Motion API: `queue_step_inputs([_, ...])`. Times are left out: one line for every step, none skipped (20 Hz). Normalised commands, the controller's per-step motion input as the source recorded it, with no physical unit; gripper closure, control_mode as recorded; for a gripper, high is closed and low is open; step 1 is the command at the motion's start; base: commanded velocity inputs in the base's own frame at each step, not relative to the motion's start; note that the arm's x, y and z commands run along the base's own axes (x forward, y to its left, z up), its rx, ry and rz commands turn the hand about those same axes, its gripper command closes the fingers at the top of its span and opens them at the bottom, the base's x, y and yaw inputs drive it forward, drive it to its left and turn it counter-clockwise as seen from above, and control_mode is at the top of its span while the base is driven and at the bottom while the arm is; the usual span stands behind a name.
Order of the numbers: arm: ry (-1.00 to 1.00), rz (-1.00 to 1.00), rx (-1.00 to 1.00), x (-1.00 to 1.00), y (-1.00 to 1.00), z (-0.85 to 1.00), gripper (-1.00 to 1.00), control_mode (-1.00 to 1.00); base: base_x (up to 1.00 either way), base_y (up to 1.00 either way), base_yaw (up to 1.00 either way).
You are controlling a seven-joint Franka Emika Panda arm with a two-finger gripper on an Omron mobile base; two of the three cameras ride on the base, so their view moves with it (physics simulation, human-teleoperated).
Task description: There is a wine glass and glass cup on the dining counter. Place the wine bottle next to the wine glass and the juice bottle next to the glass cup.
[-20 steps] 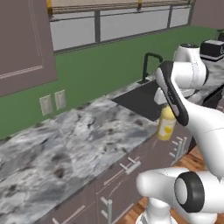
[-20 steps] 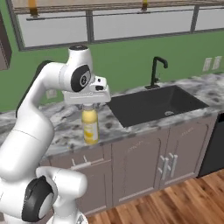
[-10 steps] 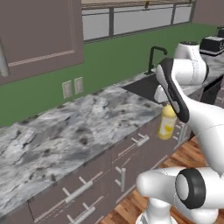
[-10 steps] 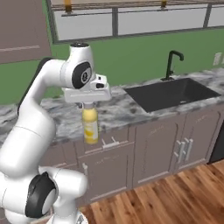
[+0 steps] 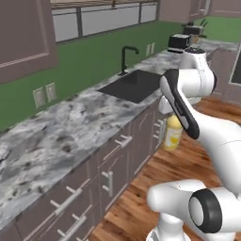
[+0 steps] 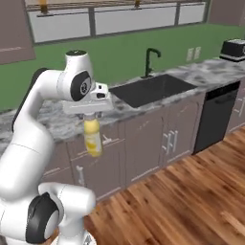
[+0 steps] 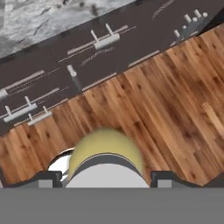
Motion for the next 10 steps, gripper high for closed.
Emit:
queue_step_inputs([0.00, 0.00, 0.00, 0.00, 0.00, 0.00, 1.00, 1.00, 0.07, 0.00, -0.86])
queue_step_inputs([0.00, 0.00, 0.00, 0.00, 0.00, 0.00, 1.00, 1.00, 0.07, 0.00, -0.87])
queue_step_inputs([0.00, 0.00, 0.00, 0.00, 0.00, 0.00, 1.00, 1.00, 0.06, 0.00, -0.87])
queue_step_inputs([0.00, 0.00, 0.00, 0.00, 0.00, 0.00, 1.00, 1.00, 0.05, 0.00, -0.88])
queue_step_inputs([0.00, 0.00, 0.00, 0.00, 0.00, 0.00, 1.00, 1.00, 0.05, 0.00, -0.89])
queue_step_inputs([0.00, 0.00, 0.00, 0.00, 0.00, 0.00, 1.00, 1.00, 0.08, 0.00, -0.86])
queue_step_inputs([0.00, 0.00, 0.00, 0.00, 0.00, 0.00, 1.00, 1.00, 0.10, 0.00, -0.85])
queue_step_inputs([0.00, 0.00, 0.00, 0.00, 0.00, 0.00, 1.00, 1.00, 0.17, 0.00, -0.78])
queue_step_inputs([0.00, 0.00, 0.00, 0.00, 0.00, 0.00, 1.00, 1.00, 0.28, 0.00, -0.70])
queue_step_inputs([0.00, 0.00, 0.00, 0.00, 0.00, 0.00, 1.00, 1.00, 0.42, 0.00, -0.58])
